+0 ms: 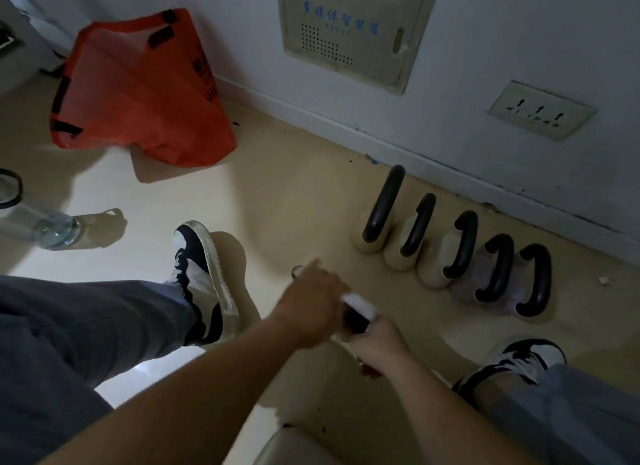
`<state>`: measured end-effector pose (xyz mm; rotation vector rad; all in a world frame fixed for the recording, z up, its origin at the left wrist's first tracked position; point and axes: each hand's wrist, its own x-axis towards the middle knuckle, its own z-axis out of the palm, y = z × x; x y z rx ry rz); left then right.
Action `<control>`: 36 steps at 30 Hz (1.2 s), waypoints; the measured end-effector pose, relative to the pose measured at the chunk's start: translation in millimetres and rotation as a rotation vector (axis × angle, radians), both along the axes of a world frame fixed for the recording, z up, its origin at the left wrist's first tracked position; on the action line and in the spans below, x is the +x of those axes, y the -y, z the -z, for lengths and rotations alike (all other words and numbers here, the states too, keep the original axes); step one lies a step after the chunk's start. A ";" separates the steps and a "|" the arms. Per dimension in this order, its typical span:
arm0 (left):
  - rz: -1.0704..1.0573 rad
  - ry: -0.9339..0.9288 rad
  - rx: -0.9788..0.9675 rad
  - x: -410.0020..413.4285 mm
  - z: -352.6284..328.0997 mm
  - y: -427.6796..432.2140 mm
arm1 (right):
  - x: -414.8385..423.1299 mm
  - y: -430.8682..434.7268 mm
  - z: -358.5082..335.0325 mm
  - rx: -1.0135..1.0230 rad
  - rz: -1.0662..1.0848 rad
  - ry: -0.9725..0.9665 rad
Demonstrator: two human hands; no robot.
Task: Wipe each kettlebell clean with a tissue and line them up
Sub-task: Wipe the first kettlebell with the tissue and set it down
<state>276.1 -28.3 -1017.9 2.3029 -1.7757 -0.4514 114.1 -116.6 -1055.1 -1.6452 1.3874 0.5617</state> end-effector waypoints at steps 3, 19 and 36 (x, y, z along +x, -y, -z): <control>-0.387 0.068 0.108 16.9 -3.5 5.5 | 2.6 7.1 -11.8 0.162 0.025 0.175; 0.075 0.084 0.033 -75.5 -1.1 -2.5 | -7.2 31.6 -22.0 0.548 0.923 0.423; 0.189 -0.008 -0.049 -51.7 -1.6 3.4 | -6.9 30.6 -24.7 0.558 0.875 0.431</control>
